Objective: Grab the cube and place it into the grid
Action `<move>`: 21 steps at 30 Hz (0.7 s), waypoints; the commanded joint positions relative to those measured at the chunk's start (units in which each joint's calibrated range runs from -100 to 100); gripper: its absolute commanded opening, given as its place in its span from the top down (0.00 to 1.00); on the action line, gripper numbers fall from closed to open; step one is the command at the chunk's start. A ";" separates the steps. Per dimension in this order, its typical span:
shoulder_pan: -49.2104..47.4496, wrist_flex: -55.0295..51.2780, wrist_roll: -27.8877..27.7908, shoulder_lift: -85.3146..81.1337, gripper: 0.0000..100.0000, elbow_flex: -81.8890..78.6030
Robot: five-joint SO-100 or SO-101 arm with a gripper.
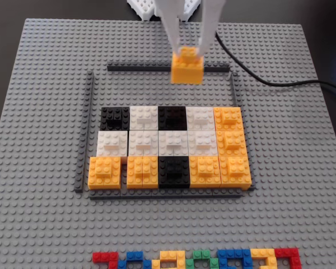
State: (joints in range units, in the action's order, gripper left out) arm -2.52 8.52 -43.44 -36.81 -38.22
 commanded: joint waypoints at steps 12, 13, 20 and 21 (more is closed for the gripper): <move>1.89 1.44 -0.78 -7.30 1.00 -9.49; 1.37 1.25 -0.49 -7.30 1.00 -9.68; -3.12 1.83 2.15 -5.75 1.00 -11.13; -3.56 2.03 2.44 -5.24 1.00 -10.94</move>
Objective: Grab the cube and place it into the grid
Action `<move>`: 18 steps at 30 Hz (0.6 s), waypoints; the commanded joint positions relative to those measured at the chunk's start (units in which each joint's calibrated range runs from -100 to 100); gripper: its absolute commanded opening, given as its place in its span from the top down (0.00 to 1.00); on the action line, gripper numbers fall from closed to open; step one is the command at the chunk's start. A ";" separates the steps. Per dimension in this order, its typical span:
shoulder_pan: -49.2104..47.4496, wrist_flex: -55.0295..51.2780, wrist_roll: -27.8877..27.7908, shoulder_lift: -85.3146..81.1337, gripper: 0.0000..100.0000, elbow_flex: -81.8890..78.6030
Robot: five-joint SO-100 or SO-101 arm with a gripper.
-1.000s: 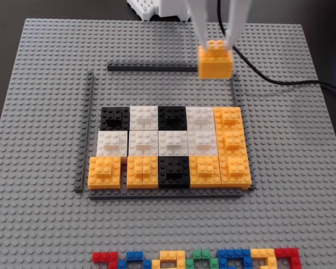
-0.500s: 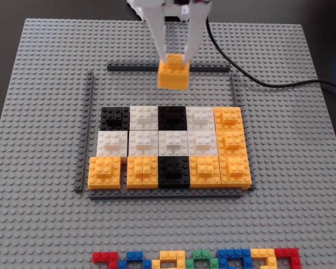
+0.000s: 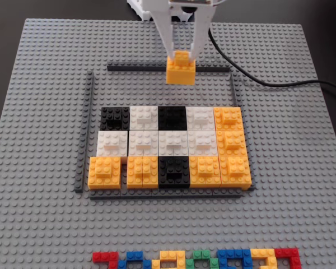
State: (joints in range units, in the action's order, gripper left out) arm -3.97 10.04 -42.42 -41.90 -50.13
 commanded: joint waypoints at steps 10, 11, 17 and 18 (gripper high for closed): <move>-6.67 2.32 4.05 4.41 1.00 2.60; -7.04 2.42 4.15 4.84 1.00 2.78; -8.81 3.25 4.93 8.28 1.00 4.78; -9.18 3.35 5.13 8.88 1.00 5.14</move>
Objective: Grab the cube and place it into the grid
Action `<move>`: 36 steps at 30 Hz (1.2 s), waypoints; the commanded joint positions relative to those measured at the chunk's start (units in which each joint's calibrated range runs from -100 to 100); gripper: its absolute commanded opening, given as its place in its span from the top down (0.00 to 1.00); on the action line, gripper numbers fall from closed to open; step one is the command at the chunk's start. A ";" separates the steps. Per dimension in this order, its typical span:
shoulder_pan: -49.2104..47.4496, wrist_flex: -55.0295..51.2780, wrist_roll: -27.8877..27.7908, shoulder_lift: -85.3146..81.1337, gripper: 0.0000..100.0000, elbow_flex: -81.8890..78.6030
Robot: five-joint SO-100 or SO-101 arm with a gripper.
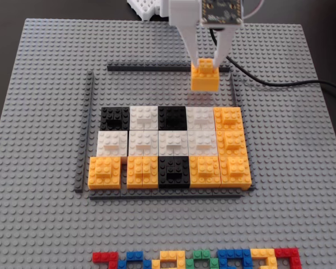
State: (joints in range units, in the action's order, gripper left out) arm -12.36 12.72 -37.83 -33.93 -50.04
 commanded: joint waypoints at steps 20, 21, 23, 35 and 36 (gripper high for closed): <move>-4.62 3.20 2.30 8.48 1.00 9.31; -4.55 3.35 2.25 8.91 1.00 9.31; -4.40 3.64 2.20 9.42 1.00 9.31; -4.18 4.86 1.61 13.29 1.00 10.85; -4.18 4.86 1.51 13.63 1.00 10.94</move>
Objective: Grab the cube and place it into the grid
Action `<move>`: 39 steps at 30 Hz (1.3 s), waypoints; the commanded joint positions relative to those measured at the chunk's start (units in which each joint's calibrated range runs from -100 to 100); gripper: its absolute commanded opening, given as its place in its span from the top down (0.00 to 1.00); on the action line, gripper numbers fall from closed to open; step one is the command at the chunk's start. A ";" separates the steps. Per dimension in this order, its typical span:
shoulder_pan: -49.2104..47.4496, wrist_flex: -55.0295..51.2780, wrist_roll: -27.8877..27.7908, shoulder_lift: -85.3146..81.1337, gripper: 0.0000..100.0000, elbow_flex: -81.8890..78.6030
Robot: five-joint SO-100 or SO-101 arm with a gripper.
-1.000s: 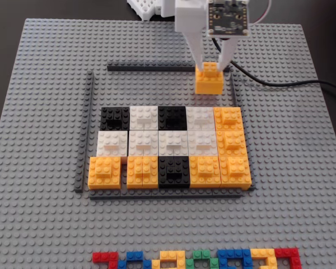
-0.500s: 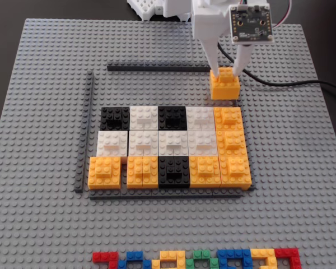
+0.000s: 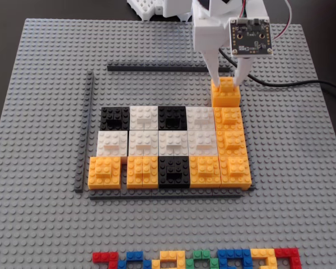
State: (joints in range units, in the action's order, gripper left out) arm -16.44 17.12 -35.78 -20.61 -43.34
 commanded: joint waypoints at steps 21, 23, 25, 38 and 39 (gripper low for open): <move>0.64 -0.36 -2.83 -1.23 1.00 2.15; 0.64 -0.17 -2.78 -1.23 1.00 1.70; 0.64 0.13 -2.78 -1.23 1.00 1.42; -0.02 1.84 -2.74 0.92 1.00 0.61; 0.13 1.88 -2.83 1.01 1.00 0.52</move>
State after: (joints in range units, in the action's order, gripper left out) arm -16.30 18.14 -38.75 -19.68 -43.25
